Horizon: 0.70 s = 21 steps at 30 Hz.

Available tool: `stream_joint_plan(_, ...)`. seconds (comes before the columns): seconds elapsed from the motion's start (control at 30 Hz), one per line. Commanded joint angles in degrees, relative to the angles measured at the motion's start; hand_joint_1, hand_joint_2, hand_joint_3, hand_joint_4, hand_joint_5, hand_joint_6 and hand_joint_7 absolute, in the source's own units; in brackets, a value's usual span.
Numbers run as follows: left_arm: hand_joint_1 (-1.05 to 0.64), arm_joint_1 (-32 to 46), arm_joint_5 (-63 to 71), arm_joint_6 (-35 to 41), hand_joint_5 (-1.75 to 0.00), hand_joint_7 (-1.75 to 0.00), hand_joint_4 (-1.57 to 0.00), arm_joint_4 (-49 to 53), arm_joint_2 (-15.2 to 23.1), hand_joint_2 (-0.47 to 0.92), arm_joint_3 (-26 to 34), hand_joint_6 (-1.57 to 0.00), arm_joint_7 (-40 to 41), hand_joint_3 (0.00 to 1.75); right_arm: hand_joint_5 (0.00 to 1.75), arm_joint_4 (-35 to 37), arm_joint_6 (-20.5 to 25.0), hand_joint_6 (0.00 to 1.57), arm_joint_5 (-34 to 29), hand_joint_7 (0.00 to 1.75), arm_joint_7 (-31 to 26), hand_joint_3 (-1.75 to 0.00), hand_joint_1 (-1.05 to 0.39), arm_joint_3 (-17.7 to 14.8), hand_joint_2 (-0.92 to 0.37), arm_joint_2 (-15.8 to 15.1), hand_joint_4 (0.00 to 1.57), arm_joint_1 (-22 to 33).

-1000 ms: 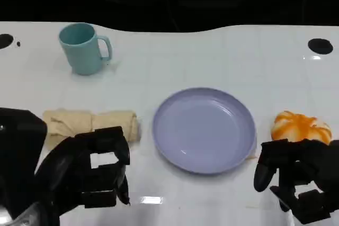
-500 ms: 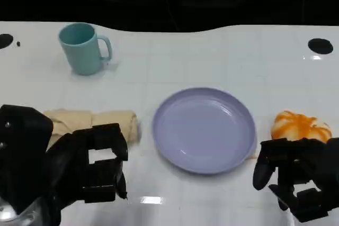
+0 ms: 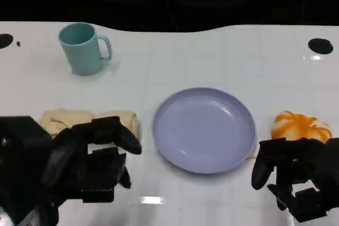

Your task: Grasp the towel on the left side of the plate with the left hand and place it into the plate.

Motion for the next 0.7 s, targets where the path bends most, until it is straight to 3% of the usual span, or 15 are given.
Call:
stream_joint_plan(0.03,-0.19,1.6,6.5,-7.5,-1.17,-0.59,-0.52,0.6,2.6,0.62,-1.2,-0.55,0.2,0.81,1.66,-0.9,-1.0,0.67,-1.0,1.43,-0.4,-1.05,0.04,0.2,-0.60,-0.5,0.69,0.3)
stream_joint_plan(0.07,-0.21,1.6,7.9,-8.9,-1.03,-0.40,-0.48,0.7,3.1,0.74,-1.4,-0.53,0.1,0.56,1.67,-1.0,-0.9,0.67,-1.1,1.43,-0.4,-1.04,0.04,0.3,-0.60,-0.5,0.70,0.2)
stream_joint_plan(0.13,-0.29,1.1,10.6,-11.0,-0.88,-0.19,-0.42,1.2,4.8,0.88,-1.7,-0.49,-0.7,0.28,1.67,-0.9,-0.5,0.68,-1.0,1.43,-0.5,-1.04,0.04,0.3,-0.60,-0.1,0.70,0.1)
stream_joint_plan(0.33,-0.54,-3.0,18.4,-12.4,-0.65,-0.02,-0.13,1.5,12.3,0.92,-3.0,-0.29,-4.2,0.15,1.67,-0.8,0.2,0.68,-0.8,1.43,-0.4,-1.04,0.04,0.0,-0.61,0.1,0.69,-0.2)
stream_joint_plan(0.57,-0.54,-7.3,36.8,-16.1,-0.55,0.00,-0.09,3.1,18.9,0.92,-7.2,-0.25,-2.0,0.03,1.65,-1.0,0.3,0.67,-0.9,1.44,-0.2,-1.01,0.04,0.0,-0.62,-0.3,0.69,0.0)
stream_joint_plan(0.7,-0.56,-10.7,46.6,-17.6,-0.53,-0.01,-0.14,6.3,19.8,0.92,-10.3,-0.26,-1.6,0.03,1.65,-1.1,0.4,0.67,-0.6,1.43,-0.2,-0.99,0.04,-0.1,-0.63,-0.1,0.70,0.4)
